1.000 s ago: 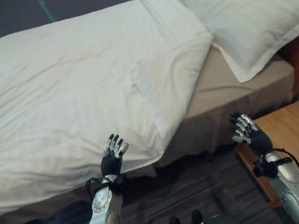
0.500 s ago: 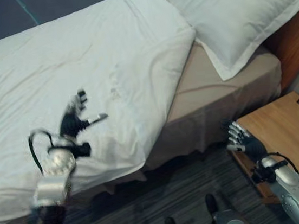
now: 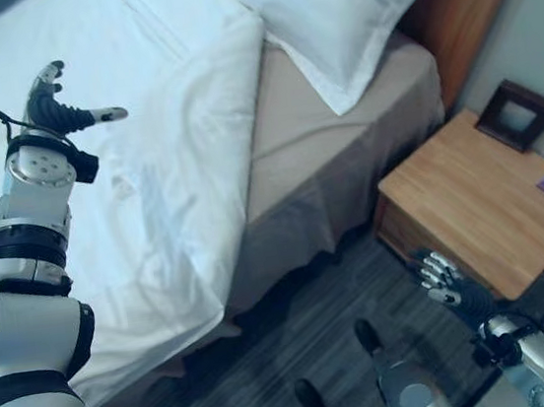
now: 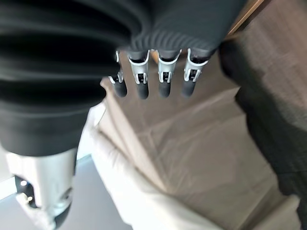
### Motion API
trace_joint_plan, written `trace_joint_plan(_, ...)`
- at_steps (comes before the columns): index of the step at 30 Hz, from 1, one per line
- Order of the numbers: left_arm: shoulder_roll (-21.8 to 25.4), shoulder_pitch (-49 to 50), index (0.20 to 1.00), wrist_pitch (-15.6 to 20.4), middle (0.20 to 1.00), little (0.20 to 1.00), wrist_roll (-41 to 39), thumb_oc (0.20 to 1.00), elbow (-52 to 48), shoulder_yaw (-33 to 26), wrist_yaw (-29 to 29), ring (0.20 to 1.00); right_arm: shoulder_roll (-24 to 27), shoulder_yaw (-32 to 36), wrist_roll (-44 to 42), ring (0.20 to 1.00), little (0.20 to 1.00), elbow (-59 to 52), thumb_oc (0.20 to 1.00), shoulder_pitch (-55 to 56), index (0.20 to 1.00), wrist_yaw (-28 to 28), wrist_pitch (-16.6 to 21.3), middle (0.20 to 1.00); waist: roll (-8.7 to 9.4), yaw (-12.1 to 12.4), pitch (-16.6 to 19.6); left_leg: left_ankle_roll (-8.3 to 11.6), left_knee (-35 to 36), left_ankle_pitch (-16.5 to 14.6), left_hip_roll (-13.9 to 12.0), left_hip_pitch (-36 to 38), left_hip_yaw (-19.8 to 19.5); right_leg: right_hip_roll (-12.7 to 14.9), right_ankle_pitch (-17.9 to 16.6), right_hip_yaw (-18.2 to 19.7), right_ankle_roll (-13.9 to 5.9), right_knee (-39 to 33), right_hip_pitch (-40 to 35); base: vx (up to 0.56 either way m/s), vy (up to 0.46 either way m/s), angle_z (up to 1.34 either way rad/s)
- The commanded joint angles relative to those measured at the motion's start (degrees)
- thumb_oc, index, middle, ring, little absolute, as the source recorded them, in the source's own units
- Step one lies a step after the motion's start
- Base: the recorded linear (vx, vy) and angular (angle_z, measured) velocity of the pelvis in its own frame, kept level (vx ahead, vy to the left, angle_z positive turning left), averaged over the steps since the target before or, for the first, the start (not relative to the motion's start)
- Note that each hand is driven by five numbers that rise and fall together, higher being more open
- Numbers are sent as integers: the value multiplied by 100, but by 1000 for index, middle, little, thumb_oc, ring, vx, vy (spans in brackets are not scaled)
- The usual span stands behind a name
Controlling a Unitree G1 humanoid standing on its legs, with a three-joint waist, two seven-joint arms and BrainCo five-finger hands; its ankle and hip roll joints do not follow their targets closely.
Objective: Making the bed.
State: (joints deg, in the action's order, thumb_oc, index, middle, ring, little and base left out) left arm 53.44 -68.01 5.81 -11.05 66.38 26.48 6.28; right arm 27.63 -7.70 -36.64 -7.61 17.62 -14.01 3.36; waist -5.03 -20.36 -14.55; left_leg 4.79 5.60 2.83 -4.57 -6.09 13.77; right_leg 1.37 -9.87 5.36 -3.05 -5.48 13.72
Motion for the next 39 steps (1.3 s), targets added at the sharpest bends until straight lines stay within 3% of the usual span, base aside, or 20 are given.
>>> trace_joint_plan(1,639,-886,1000,-65,1000,1000,-367,1000,347,-302,409,1000,48,156,-406,1000,1000,-437,1000,-172,1000,72,338,1000,327,21,-372,-47,-60,280,154,-206,249,-144,270,207,-372,462,231,29,-43,-29)
trace_joint_plan(7,1162,-1455,1000,-133,1000,1000,-553,1000,548,-112,617,1000,73,174,-540,1000,1000,-411,1000,-131,1000,186,444,1000,468,34,-656,22,-60,339,75,-739,382,-208,97,292,-384,400,780,-2,-29,-12)
trace_joint_plan(8,1262,-1479,1000,-159,1000,1000,-462,1000,618,-15,607,1000,88,177,-580,1000,1000,-399,1000,-143,1000,201,467,1000,446,44,-697,56,-60,200,82,-779,344,-194,155,296,-430,320,778,-35,-43,-16)
trace_joint_plan(9,1322,-1607,1000,-168,1000,1000,-428,1000,645,87,626,1000,91,181,-586,1000,1000,-415,1000,-168,1000,219,492,1000,500,35,-771,52,-60,371,72,-947,421,-195,-8,274,-402,311,938,56,-3,-15)
trace_joint_plan(10,1348,-1599,1000,-185,1000,1000,-393,1000,663,109,639,1000,95,169,-572,1000,1000,-424,1000,-179,1000,254,519,1000,477,59,-790,84,-60,232,67,-981,365,-190,86,282,-438,251,936,-43,-51,-10)
trace_joint_plan(17,1320,-1339,1000,-214,1000,1000,-513,1000,807,4,626,1000,149,-53,-750,1000,1000,-414,1000,-529,1000,445,745,1000,529,-5,-1217,142,-60,309,48,-1781,446,-283,-108,277,-446,183,1687,-39,-12,0)
trace_joint_plan(18,1260,-1221,523,-227,523,523,-592,523,843,-90,540,523,161,-65,-717,1000,1000,-420,1000,-583,1000,461,748,1000,542,-16,-1292,147,-60,300,46,-1869,454,-293,-131,291,-457,181,1786,-19,18,-6)
trace_joint_plan(19,1184,-1148,200,-247,200,200,-611,200,902,-116,479,200,173,-154,-653,1000,1000,-403,1000,-640,1000,485,737,1000,554,-30,-1400,169,-60,306,19,-1970,489,-308,-170,292,-465,163,1898,-6,19,-3)
trace_joint_plan(26,988,-956,200,-228,200,200,-684,200,821,-249,443,200,166,-241,-610,1000,1000,-362,1000,-633,1000,469,688,1000,518,-48,-1469,175,-60,288,17,-2019,484,-339,-190,320,-450,169,2008,7,-5,-6)
trace_joint_plan(30,830,-1244,200,-30,200,200,-846,200,304,-35,524,200,229,-281,-550,1000,1000,-303,1000,-580,1000,362,610,1000,351,-41,-1341,146,-60,212,98,-1815,422,-316,-126,303,-444,161,1825,31,31,0)
trace_joint_plan(35,502,-1933,200,452,200,200,-877,200,-1028,799,588,200,404,-220,-501,1000,1000,-272,1000,-579,1000,237,634,1000,-34,-21,-1019,106,-60,89,212,-1288,324,-169,37,235,-445,158,1216,43,27,5)
trace_joint_plan(39,246,-2007,200,604,200,200,-788,200,-1770,1067,616,200,430,-193,-486,1000,1000,-205,1000,-567,1000,224,647,1000,-136,-47,-980,77,-60,226,227,-1107,365,-111,-1,194,-404,217,1040,-23,-4,14)
